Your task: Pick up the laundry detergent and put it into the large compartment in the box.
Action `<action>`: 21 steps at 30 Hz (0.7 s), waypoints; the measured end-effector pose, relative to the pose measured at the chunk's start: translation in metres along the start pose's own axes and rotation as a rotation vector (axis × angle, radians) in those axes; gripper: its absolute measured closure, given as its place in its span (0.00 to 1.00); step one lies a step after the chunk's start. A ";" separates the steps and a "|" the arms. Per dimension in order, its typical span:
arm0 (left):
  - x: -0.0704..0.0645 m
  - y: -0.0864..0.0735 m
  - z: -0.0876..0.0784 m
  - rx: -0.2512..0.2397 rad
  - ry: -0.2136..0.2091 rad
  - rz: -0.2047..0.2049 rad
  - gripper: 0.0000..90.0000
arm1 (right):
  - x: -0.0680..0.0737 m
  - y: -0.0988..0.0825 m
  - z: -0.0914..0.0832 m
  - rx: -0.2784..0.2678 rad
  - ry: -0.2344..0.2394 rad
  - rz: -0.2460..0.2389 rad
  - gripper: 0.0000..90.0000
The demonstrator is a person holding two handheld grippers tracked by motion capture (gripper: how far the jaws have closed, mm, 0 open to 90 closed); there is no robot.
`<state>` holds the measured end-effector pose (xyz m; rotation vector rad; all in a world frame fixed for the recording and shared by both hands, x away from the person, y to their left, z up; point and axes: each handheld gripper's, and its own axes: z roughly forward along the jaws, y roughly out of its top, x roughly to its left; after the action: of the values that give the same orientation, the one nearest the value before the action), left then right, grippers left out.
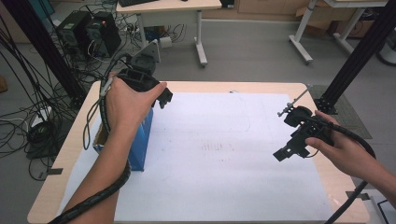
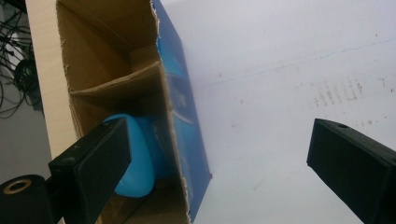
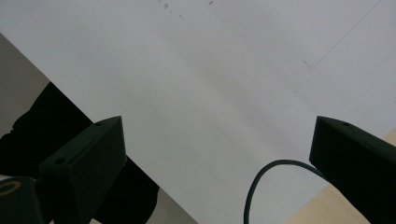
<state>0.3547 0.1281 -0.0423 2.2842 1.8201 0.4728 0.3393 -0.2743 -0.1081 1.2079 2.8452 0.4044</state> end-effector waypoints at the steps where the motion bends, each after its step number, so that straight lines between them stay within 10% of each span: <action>1: 0.000 0.000 0.000 0.003 0.001 0.005 0.07 | 0.000 0.000 0.000 -0.001 0.001 -0.002 0.04; 21: 0.001 -0.002 0.002 0.003 0.003 0.003 0.07 | 0.000 0.001 0.002 0.005 0.001 -0.001 0.04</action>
<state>0.3536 0.1301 -0.0451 2.2896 1.8205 0.4739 0.3398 -0.2731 -0.1097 1.2071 2.8495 0.3978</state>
